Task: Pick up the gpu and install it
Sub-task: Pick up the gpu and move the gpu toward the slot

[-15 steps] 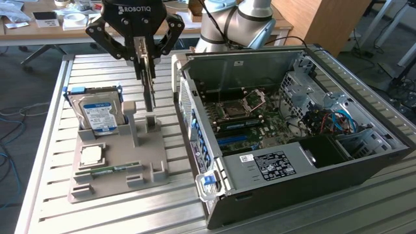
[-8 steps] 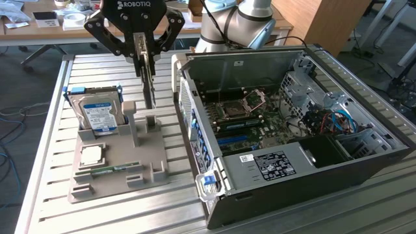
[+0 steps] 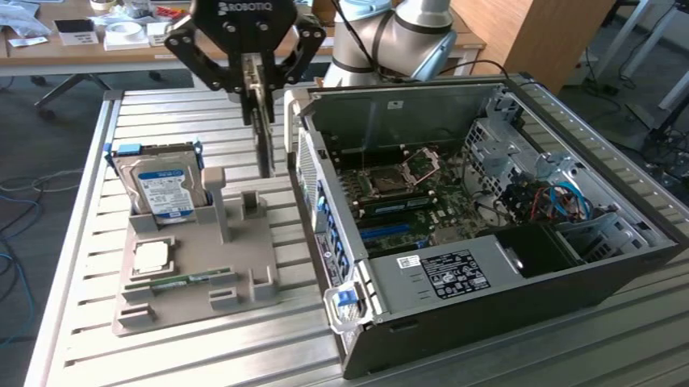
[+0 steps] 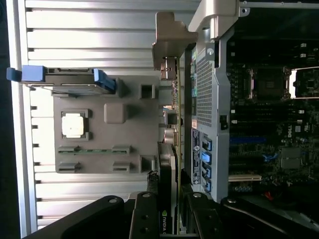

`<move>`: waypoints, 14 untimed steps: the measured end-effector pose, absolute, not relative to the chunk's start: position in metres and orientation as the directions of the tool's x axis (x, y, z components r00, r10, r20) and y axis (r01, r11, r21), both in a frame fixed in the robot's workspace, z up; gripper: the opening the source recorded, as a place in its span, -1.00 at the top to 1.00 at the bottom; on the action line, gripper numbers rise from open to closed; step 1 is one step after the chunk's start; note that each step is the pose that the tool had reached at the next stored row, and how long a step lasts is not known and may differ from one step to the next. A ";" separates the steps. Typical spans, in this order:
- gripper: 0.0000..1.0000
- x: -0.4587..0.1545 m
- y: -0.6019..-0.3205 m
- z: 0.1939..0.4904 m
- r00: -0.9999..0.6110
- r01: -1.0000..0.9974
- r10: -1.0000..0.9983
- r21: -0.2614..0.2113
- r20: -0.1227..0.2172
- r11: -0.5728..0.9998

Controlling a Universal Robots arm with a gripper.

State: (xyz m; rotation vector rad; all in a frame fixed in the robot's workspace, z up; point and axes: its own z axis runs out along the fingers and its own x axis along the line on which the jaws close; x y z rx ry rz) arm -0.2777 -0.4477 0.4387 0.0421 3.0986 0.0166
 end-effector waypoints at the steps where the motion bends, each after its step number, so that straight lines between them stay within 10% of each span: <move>1: 0.45 -0.274 -0.448 0.439 -0.999 0.027 0.027 0.011 -0.042 1.000; 14: 0.45 -0.215 -0.448 0.439 -0.999 0.027 0.028 0.018 -0.042 0.999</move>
